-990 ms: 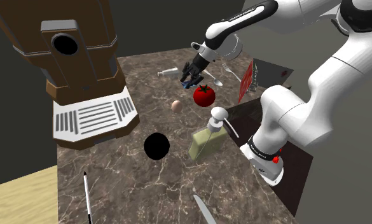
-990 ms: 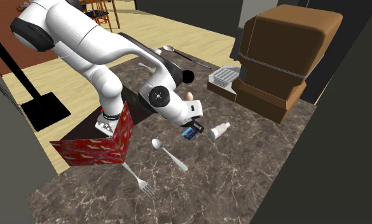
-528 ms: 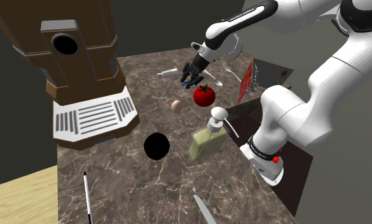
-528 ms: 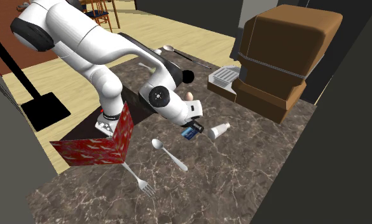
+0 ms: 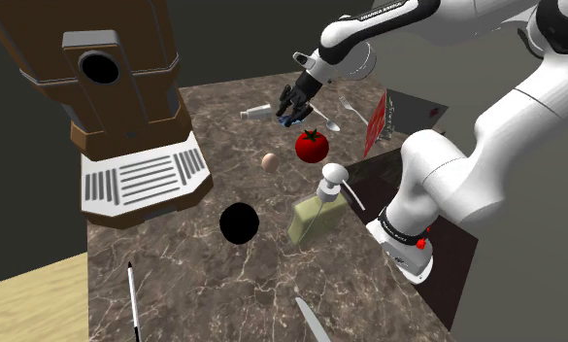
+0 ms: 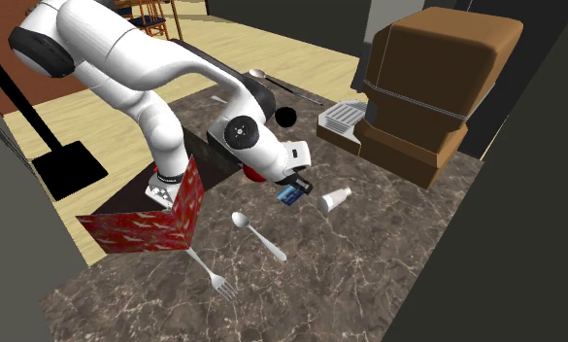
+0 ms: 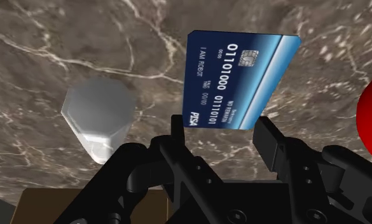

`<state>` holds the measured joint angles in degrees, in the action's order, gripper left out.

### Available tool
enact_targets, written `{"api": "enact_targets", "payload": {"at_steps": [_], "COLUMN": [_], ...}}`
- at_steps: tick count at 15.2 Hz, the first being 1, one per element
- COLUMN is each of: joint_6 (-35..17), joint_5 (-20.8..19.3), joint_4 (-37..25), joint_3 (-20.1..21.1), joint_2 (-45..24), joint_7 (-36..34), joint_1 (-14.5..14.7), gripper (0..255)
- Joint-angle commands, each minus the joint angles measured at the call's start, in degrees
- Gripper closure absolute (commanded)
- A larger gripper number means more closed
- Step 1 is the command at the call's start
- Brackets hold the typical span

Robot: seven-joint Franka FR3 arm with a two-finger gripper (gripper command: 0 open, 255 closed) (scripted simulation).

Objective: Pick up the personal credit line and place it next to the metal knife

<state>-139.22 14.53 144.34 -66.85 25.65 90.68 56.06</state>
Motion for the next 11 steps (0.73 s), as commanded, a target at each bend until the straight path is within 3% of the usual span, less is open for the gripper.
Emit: {"api": "enact_targets", "payload": {"at_steps": [1, 7, 11], "joint_6": [1.3, 5.0, 1.7], "joint_5": [-1.1, -3.3, -5.3], "joint_4": [-0.2, -2.0, 5.5], "joint_3": [2.4, 6.8, 15.7], "joint_2": [0.9, 3.0, 8.0], "joint_7": [-1.6, -5.1, -11.1], "joint_1": [-2.1, -5.7, -10.8], "gripper": [255, 255, 255]}}
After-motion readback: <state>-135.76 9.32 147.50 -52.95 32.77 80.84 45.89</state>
